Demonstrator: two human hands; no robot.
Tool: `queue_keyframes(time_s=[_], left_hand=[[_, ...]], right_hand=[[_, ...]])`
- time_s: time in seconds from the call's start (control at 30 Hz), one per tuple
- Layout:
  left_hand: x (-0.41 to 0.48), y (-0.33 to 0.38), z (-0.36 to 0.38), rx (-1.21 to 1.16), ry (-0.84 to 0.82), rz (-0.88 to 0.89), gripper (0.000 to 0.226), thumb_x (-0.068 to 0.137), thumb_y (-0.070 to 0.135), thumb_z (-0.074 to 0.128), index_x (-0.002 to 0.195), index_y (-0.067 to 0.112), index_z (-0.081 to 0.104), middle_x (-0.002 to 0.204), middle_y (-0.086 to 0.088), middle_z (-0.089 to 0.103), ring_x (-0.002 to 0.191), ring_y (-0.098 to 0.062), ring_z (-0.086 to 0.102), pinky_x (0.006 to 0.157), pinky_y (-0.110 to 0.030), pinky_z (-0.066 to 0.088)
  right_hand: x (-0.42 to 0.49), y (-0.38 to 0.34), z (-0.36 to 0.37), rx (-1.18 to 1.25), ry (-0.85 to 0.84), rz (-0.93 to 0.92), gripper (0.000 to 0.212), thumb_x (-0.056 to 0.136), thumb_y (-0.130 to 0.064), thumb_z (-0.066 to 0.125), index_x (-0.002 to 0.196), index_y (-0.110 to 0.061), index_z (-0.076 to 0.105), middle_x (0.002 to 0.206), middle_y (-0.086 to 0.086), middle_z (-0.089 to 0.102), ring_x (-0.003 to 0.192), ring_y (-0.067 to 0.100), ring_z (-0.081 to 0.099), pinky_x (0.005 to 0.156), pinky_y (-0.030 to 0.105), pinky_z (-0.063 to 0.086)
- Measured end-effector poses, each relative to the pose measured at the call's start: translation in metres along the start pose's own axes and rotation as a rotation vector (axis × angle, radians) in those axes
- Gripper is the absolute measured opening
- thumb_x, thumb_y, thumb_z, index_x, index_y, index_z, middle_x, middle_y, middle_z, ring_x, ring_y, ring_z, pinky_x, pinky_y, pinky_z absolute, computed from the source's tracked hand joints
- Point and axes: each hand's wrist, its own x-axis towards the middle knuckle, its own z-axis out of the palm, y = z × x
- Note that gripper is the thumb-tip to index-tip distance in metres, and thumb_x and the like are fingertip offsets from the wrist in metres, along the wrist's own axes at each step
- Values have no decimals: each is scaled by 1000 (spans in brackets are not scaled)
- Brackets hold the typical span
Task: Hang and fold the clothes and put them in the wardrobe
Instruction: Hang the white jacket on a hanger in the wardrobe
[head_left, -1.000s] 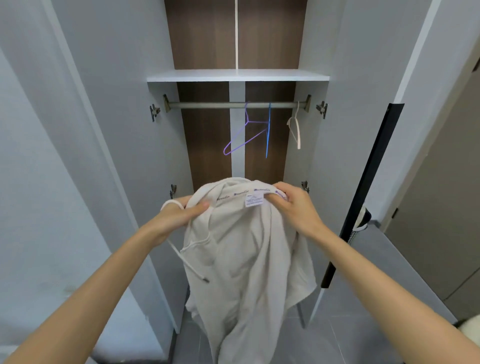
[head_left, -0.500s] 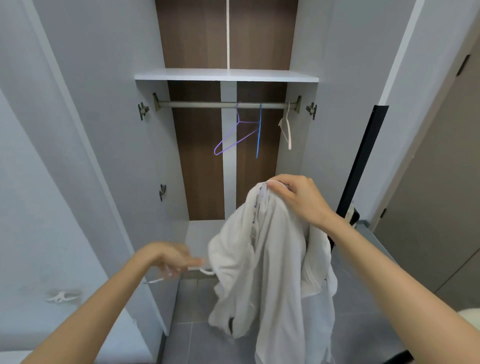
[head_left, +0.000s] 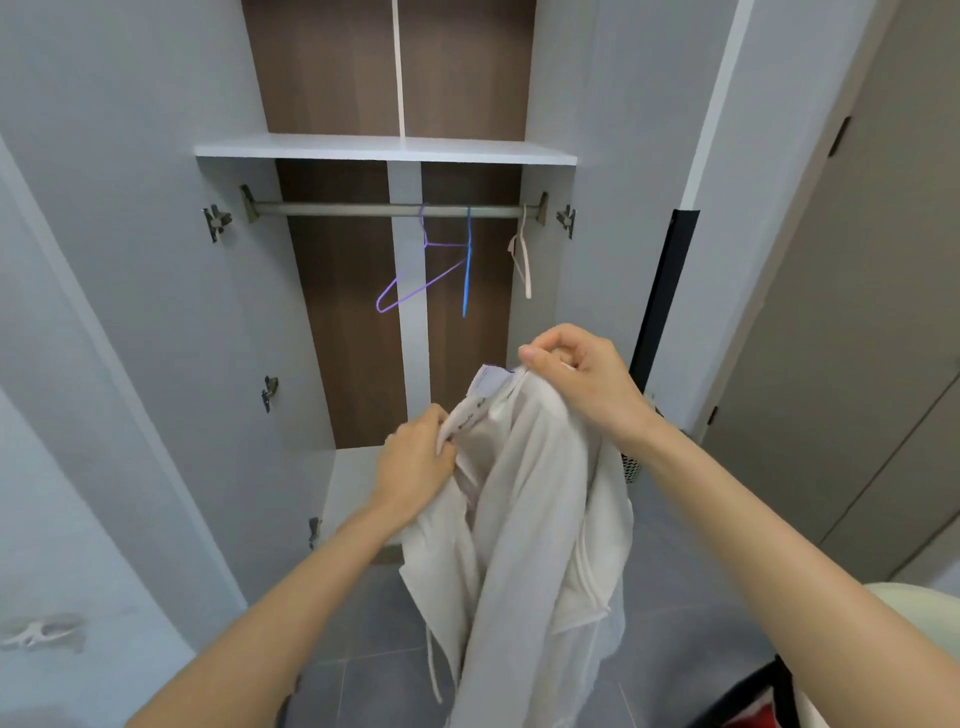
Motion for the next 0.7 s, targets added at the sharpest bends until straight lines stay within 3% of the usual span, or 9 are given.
queue_keyframes(time_s=[0.1,0.2,0.33,0.5,0.6,0.7], left_hand=[[17,-11,-21,124,30,-8,14,83,16,58,96,16,53,98,-1,52,87,-27,56,69,-39,47],[26,-13,-45,273,34,97,11,82,14,55,89,20,60,91,0,60,83,-28,59,66,-35,46],[26,-5,-70,413,104,248,10,87,17,52,93,19,60,90,0,64,80,-28,60,60,-33,41],[28,13,-91,123,311,204,8,88,16,52,84,22,51,80,8,56,74,-17,50,60,-33,40],[35,9,-93,-72,205,27,9,91,14,53,86,19,58,79,10,60,74,-14,54,66,-29,37],[38,7,-86,-335,8,-237,15,94,14,49,88,9,62,89,-3,61,82,-19,53,69,-30,37]], right_hand=[[-10,14,-13,-73,-154,78,18,80,-32,76,78,-21,63,50,-10,38,49,5,36,54,14,33],[-21,26,-21,-236,-339,99,26,72,-36,83,84,-24,64,53,-11,41,50,4,36,49,12,28],[-28,43,-28,-306,-362,133,34,67,-37,86,81,-25,58,50,-18,42,48,1,37,47,12,27],[-31,39,-34,-293,-332,148,42,63,-41,87,80,-16,58,62,-7,55,57,8,43,57,25,31],[-18,19,-47,-191,-234,28,35,61,-32,89,75,-24,58,59,-9,53,56,6,44,52,18,32],[1,11,-53,-276,-29,-130,30,63,-17,84,72,-33,59,67,-8,59,61,5,50,57,17,38]])
